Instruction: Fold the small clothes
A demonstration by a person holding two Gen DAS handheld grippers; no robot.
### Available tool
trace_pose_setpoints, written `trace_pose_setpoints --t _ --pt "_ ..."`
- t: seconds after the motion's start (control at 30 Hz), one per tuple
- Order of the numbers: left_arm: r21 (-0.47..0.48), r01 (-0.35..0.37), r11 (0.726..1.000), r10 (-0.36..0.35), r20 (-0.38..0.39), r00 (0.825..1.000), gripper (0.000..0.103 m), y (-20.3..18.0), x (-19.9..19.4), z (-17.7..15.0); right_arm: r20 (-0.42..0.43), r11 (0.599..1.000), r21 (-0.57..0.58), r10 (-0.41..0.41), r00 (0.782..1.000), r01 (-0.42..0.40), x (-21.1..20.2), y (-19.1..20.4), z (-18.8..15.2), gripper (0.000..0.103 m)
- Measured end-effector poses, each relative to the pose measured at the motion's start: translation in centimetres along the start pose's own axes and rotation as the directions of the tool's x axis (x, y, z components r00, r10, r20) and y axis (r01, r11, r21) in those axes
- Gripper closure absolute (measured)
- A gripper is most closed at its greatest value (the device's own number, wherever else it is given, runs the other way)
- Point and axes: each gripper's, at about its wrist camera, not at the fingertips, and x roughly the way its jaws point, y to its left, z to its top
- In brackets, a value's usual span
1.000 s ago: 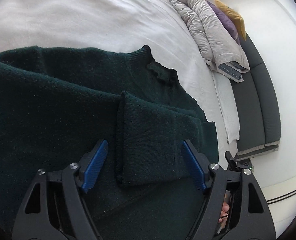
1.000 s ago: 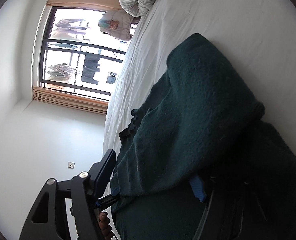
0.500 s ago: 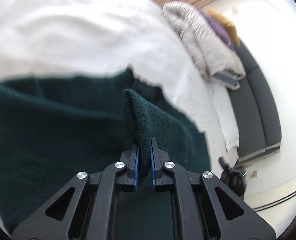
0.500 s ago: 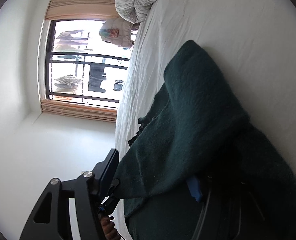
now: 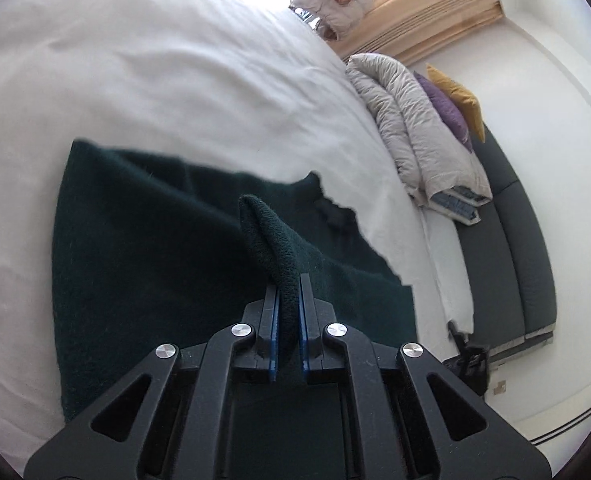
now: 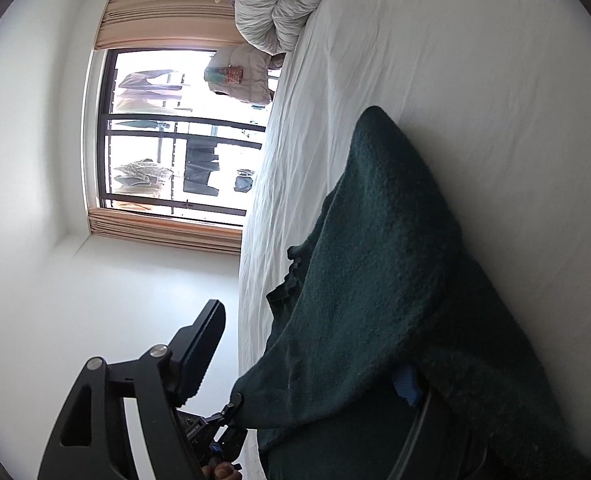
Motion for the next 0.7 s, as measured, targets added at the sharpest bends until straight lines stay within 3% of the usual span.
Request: trace_pose_setpoints --t 0.17,0.33,0.7 --pt "0.008 0.002 1.000 -0.001 -0.049 0.999 0.097 1.4 2.4 -2.2 0.055 0.999 0.028 0.018 0.998 -0.020 -1.2 -0.8 2.0 0.026" --pt "0.019 -0.006 1.000 0.007 -0.049 0.999 0.097 2.0 3.8 -3.5 0.081 0.999 0.042 0.008 0.997 -0.011 -0.6 -1.1 3.6 0.026" --pt "0.094 -0.016 0.995 0.017 -0.013 1.000 0.097 0.4 2.8 -2.1 0.091 0.997 0.015 0.070 0.993 -0.072 -0.3 -1.3 3.5 0.027"
